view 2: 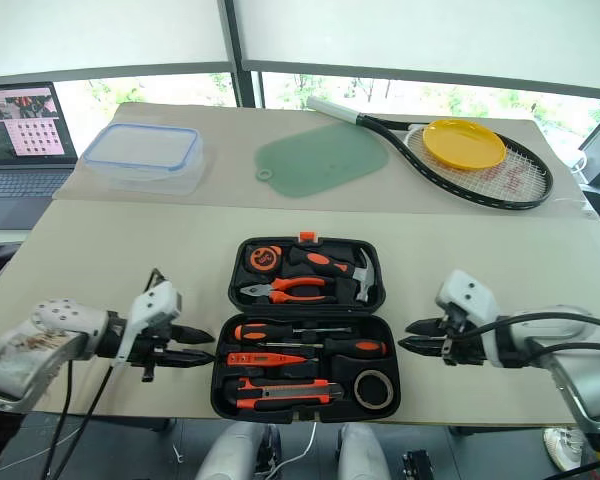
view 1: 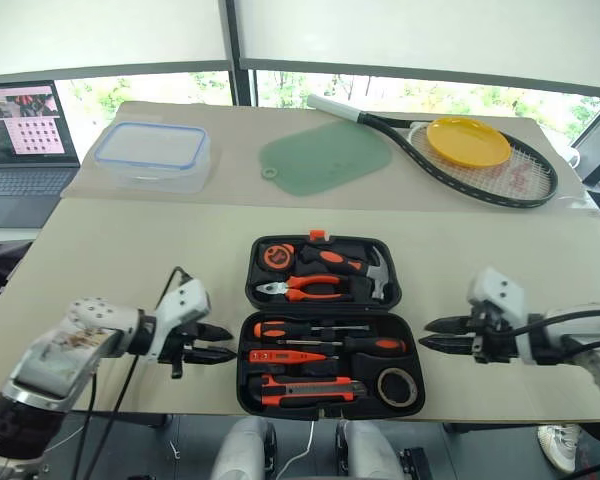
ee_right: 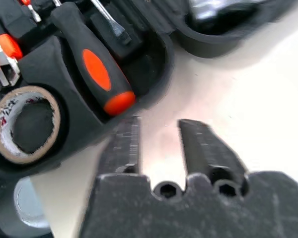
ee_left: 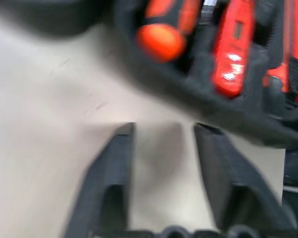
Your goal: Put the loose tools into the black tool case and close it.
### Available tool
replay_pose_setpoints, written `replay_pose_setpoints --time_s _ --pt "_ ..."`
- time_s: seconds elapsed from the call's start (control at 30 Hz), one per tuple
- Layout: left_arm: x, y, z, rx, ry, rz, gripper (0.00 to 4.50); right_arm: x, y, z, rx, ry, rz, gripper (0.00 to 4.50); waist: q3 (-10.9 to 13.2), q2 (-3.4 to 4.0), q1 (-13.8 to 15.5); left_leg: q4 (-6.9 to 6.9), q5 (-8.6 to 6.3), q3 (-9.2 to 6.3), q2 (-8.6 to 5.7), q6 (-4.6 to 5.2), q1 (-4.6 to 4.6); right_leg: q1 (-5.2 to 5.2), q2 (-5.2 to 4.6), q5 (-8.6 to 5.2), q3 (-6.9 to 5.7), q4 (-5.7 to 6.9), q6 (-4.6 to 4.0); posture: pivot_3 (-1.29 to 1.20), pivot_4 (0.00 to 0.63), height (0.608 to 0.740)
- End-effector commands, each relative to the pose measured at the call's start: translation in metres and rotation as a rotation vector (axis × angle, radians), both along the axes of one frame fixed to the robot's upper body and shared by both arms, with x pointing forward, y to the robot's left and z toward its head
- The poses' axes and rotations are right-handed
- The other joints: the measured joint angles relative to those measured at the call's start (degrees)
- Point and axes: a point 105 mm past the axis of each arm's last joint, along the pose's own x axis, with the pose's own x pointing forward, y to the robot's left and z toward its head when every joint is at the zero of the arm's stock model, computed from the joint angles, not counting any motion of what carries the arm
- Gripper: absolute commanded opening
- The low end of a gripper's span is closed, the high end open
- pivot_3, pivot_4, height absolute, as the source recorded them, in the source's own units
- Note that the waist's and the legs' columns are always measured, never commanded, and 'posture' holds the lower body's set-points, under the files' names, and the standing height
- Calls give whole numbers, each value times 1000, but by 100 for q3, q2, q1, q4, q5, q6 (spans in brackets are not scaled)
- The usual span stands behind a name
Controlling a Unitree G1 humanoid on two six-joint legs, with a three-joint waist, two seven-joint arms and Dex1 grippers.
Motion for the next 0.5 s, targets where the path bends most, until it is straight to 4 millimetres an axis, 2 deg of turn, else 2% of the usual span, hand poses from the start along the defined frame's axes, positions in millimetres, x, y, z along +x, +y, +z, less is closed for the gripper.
replay_pose_setpoints --time_s 0.03,0.1,0.23,0.37,0.47,0.5 --pt "27 -2 28 -175 82 194 3669 14 -4 22 83 -19 -84 3205 2 -3 28 7 2 -3 -3 1 -1 2 0 0 -1 5 1 0 150 738" --pt "36 -7 33 -229 141 252 4477 24 -4 25 125 -2 -131 3899 1 -5 25 10 3 -5 -6 2 0 8 0 3 -2 2 5 0 150 738" --pt "60 -23 41 -336 222 345 4477 46 1 28 218 62 -206 3899 0 -7 -15 8 5 -3 -13 0 -3 2 0 5 3 6 7 0 150 738" --pt "65 -37 24 -265 242 332 4477 67 11 20 242 103 -248 3899 1 -9 -65 3 21 1 -20 -28 -6 -4 7 6 9 3 4 0 150 738" --pt "68 -36 13 -235 251 352 3777 75 13 13 225 109 -260 3920 2 -9 -73 -6 35 0 -15 -52 -8 -8 6 6 11 0 2 0 150 738" --pt "68 -35 10 -227 249 351 3359 76 14 11 219 112 -260 3920 2 -9 -73 -6 35 1 -15 -52 -8 -9 6 6 12 0 2 0 150 738"
